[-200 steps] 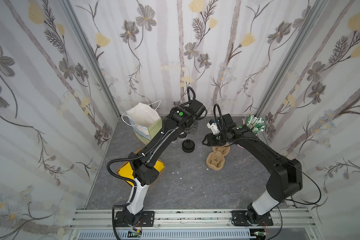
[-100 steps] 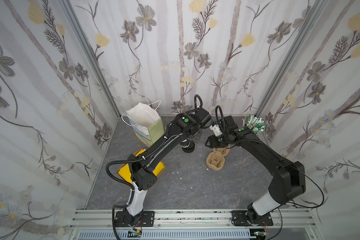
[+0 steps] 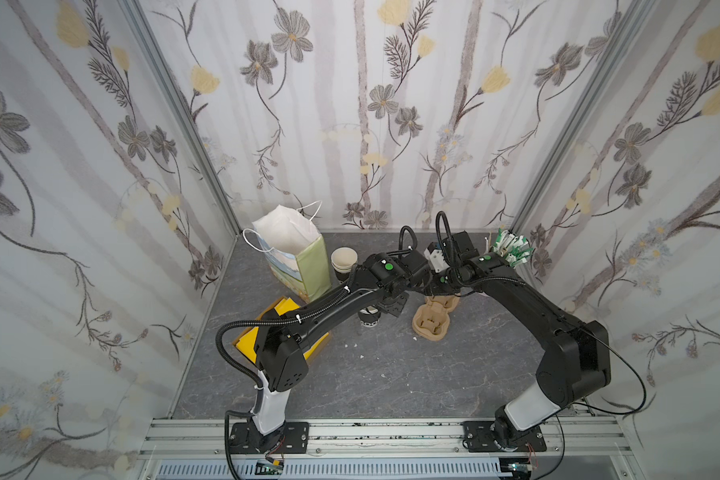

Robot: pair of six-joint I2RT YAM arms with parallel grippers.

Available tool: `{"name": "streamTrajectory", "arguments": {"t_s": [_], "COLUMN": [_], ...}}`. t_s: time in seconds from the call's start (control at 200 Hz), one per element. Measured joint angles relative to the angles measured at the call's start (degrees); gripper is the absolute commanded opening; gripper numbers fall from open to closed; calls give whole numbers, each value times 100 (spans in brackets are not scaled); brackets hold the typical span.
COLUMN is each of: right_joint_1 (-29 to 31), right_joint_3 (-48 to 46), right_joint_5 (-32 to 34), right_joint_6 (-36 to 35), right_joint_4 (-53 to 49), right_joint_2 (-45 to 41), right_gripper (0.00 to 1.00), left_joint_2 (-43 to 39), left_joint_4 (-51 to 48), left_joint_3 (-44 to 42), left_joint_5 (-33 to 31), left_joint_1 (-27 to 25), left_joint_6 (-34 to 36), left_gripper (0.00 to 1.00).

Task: Pack the takeout coffee
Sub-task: 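Carry the cup toward the table center and set it upright, open left gripper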

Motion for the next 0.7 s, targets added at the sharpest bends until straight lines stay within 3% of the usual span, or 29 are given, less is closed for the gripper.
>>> {"name": "streamTrajectory", "arguments": {"t_s": [0.275, 0.6, 0.699], "right_joint_1": [-101, -96, -101], "right_joint_3": [-186, -214, -208], "right_joint_5": [13, -39, -61], "right_joint_6": [-2, 4, 24], "right_joint_4": [17, 39, 44], "right_joint_2": [-33, -50, -33], "right_gripper": [52, 52, 52], "left_joint_2": [-216, -229, -199], "left_joint_4": [807, 1202, 1217], "left_joint_3": [-1043, -1405, -1412], "left_joint_5": [61, 201, 205], "left_joint_1": [-208, -326, -348], "left_joint_6": [-195, -232, -221], "left_gripper": [0, 0, 10]}}
